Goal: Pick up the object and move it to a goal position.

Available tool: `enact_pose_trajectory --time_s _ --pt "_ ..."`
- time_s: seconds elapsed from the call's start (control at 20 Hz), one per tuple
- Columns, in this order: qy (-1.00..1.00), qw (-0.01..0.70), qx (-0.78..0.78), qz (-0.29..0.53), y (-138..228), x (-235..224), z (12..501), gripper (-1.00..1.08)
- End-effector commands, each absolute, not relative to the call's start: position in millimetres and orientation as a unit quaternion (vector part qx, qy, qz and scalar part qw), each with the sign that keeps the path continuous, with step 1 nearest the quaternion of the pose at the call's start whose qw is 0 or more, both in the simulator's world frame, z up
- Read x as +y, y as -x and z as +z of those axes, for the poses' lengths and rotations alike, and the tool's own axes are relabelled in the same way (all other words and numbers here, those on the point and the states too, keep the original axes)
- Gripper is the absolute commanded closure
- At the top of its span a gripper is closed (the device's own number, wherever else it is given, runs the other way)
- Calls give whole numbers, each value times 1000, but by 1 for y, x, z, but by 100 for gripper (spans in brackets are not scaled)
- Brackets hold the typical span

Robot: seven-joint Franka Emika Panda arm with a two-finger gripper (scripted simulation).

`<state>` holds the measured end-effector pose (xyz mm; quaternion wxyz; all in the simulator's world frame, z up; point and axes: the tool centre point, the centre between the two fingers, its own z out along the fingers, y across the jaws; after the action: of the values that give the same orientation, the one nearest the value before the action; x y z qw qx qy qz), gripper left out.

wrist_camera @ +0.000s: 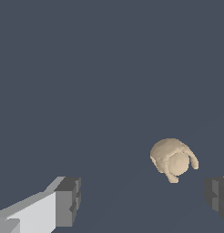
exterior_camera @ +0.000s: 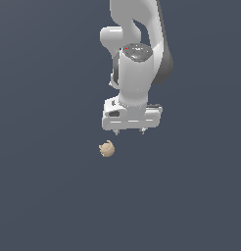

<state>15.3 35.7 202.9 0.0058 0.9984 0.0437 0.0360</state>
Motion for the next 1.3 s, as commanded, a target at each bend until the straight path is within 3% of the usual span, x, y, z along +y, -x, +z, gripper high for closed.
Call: enact_pose_trajectory --time_s 0.0,0.6,1.25 --pt "-998 6 44 36 -15 36 203 -92" --pt "-999 5 20 51 -20 12 218 -92" --pt "-997 9 69 41 -19 0 197 -92"
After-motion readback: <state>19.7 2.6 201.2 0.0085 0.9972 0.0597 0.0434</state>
